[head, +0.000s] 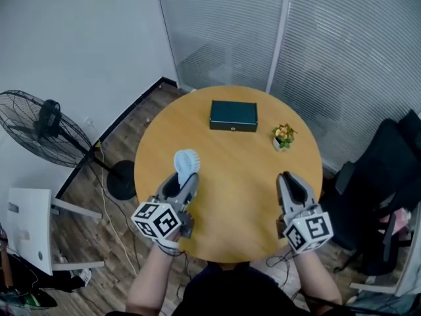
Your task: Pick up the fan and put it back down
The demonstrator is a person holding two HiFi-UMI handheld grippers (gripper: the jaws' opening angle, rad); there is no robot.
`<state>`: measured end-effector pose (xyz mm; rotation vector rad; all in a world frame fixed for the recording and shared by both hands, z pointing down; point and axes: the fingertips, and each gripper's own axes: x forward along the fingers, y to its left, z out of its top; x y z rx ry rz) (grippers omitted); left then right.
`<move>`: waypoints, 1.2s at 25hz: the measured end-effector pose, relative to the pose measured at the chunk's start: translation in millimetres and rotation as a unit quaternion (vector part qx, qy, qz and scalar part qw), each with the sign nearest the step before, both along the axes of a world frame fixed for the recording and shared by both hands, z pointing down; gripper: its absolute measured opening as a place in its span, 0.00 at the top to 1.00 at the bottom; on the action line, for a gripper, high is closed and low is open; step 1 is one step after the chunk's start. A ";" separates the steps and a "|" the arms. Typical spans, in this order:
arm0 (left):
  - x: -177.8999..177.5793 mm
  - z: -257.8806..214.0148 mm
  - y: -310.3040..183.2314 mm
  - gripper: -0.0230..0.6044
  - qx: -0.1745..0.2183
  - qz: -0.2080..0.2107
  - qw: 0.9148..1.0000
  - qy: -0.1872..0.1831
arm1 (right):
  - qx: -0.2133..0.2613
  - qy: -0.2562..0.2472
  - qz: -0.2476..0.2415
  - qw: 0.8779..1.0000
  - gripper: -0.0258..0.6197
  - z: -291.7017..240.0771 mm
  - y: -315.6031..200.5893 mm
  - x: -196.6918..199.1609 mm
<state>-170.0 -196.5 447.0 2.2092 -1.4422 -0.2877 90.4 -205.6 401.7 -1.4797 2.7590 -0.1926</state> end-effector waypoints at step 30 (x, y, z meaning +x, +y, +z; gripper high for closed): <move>22.2 -139.8 35.2 0.62 0.161 0.024 0.987 -0.004 | 0.089 -0.012 -0.014 0.996 0.89 -85.8 13.2 -5.6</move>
